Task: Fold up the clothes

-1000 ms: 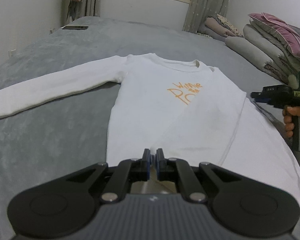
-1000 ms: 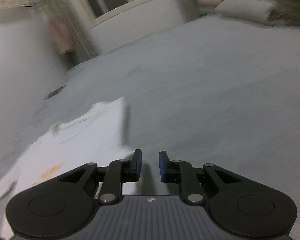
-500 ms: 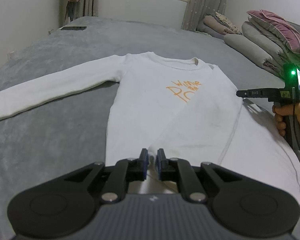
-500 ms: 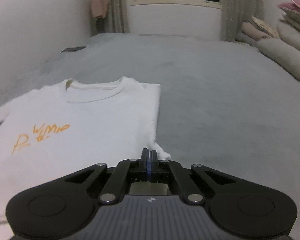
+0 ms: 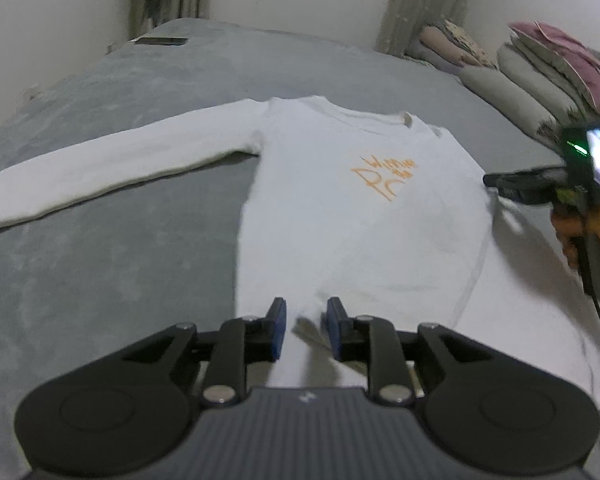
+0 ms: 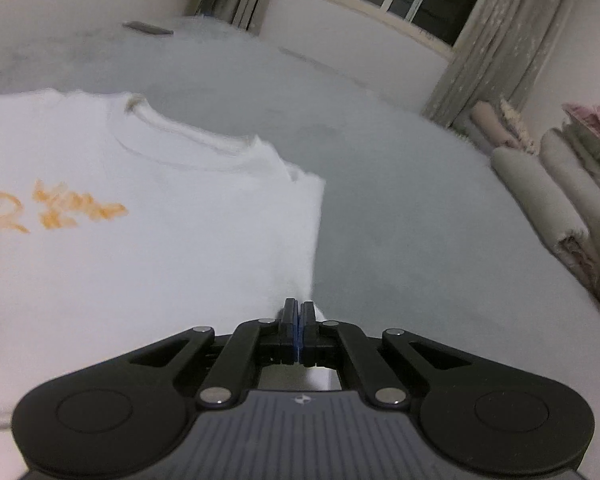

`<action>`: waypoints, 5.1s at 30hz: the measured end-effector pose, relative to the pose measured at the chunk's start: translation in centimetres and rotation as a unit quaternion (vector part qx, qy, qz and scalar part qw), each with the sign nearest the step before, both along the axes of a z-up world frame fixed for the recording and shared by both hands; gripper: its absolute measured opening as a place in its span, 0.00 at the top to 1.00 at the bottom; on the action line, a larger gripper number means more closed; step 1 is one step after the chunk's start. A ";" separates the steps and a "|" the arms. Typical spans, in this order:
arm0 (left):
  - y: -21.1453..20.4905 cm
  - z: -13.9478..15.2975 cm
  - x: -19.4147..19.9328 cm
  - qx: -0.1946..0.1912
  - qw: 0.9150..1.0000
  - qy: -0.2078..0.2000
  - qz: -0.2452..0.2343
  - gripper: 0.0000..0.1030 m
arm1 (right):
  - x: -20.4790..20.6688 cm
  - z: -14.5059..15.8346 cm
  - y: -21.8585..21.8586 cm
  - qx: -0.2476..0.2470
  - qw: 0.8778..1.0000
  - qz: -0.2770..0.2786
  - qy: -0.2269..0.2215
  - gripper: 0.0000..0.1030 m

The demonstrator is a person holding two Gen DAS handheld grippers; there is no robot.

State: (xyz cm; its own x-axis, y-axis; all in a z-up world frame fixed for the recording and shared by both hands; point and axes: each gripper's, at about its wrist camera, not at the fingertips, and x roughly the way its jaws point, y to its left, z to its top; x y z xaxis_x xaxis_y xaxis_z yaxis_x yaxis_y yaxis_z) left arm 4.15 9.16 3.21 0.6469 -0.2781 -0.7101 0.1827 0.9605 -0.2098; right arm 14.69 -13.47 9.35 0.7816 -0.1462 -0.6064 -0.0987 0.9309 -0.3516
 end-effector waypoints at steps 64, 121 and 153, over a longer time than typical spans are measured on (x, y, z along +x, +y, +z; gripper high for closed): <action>-2.7 -0.8 -0.3 0.117 0.992 -0.047 -0.006 0.76 | -18.4 1.1 11.8 0.211 0.954 0.212 0.033 0.89; 4.6 0.2 -10.2 -0.039 0.998 0.030 0.031 0.60 | -31.2 2.0 -8.1 0.353 0.931 -0.089 0.033 0.61; 3.4 0.2 -10.8 -0.029 0.998 0.033 0.054 0.93 | -30.4 1.9 -9.1 0.314 0.943 -0.108 0.029 0.93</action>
